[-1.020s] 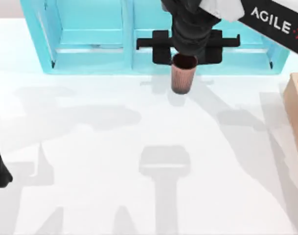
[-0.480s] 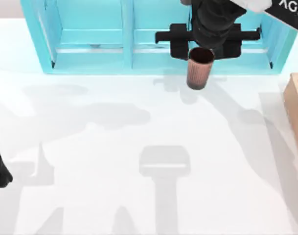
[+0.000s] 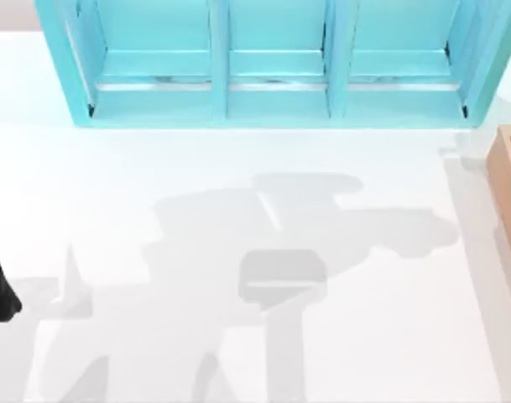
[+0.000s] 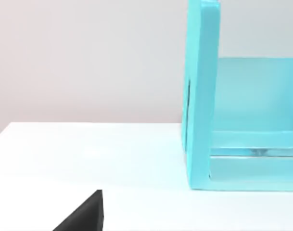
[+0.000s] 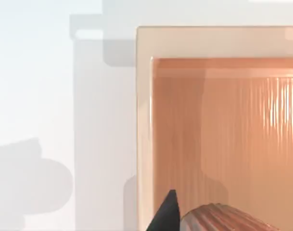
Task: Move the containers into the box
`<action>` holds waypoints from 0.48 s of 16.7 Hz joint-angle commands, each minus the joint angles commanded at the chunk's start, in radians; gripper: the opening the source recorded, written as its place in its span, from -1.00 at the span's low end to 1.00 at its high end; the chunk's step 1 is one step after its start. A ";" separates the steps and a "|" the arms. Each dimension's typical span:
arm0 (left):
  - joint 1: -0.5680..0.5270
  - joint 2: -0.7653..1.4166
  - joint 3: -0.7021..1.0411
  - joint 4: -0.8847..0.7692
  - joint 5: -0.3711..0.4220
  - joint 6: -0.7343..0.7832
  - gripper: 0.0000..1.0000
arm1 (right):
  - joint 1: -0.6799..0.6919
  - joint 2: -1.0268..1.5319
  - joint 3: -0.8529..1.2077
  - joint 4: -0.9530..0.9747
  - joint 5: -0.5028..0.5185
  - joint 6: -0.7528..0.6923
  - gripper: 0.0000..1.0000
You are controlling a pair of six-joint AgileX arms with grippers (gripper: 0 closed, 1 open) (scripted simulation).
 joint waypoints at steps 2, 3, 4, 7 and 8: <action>0.000 0.000 0.000 0.000 0.000 0.000 1.00 | -0.148 -0.128 -0.142 0.020 -0.043 -0.137 -1.00; 0.000 0.000 0.000 0.000 0.000 0.000 1.00 | -0.208 -0.186 -0.203 0.031 -0.066 -0.196 -1.00; 0.000 0.000 0.000 0.000 0.000 0.000 1.00 | -0.258 -0.235 -0.252 0.043 -0.089 -0.245 -1.00; 0.000 0.000 0.000 0.000 0.000 0.000 1.00 | -0.344 -0.320 -0.338 0.072 -0.142 -0.329 -1.00; 0.000 0.000 0.000 0.000 0.000 0.000 1.00 | -0.352 -0.327 -0.345 0.075 -0.148 -0.337 -1.00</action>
